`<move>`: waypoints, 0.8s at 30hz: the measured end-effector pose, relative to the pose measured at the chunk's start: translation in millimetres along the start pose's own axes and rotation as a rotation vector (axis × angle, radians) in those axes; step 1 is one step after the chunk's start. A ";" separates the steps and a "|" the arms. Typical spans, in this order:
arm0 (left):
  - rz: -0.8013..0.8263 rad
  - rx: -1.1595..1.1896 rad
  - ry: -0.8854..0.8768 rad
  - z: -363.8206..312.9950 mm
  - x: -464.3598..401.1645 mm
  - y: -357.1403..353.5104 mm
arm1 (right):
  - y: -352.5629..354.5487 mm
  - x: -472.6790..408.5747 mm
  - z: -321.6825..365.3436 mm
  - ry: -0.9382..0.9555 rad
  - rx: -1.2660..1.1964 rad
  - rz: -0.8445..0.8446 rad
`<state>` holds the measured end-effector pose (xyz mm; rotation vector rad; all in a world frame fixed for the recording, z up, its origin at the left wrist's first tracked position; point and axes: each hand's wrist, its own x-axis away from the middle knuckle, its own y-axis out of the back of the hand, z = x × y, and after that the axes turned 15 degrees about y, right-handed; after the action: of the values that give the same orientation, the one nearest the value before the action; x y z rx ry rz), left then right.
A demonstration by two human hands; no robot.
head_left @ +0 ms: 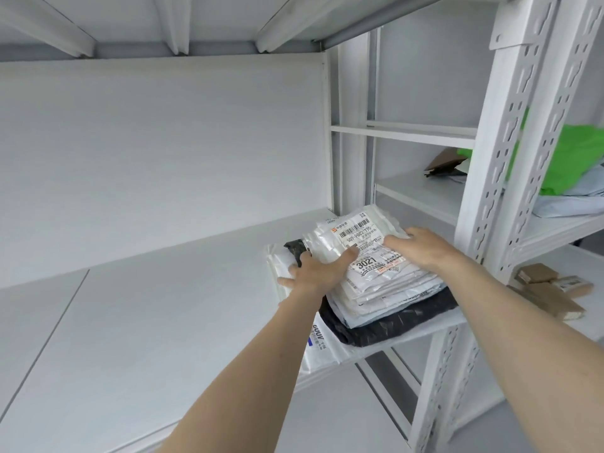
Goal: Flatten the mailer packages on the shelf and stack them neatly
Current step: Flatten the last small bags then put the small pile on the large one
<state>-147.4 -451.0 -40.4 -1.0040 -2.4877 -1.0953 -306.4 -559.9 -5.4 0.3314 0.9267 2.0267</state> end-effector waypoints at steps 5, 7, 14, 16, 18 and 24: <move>-0.002 -0.103 0.004 9.4 -6.6 2.8 | -10.4 -8.2 -24.2 -0.065 -0.122 0.055; 0.025 -0.056 -0.011 12.8 -13.2 4.6 | -12.9 -8.2 -23.4 -0.111 -0.138 0.068; 0.124 0.183 0.037 34.9 -30.1 21.5 | -35.1 4.8 1.0 -0.193 -0.175 0.096; 0.151 0.221 0.036 44.7 -30.5 34.4 | -44.4 8.5 13.5 -0.175 -0.184 0.108; 0.167 0.249 0.044 56.6 -32.8 51.4 | -57.8 12.6 28.1 -0.165 -0.206 0.127; 0.133 0.314 0.086 117.7 -39.0 131.2 | -126.3 28.6 92.9 -0.091 -0.204 0.178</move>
<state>-23.9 -321.9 -66.7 -0.9876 -2.3873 -0.6666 -198.0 -446.9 -35.0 0.4018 0.6475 2.2278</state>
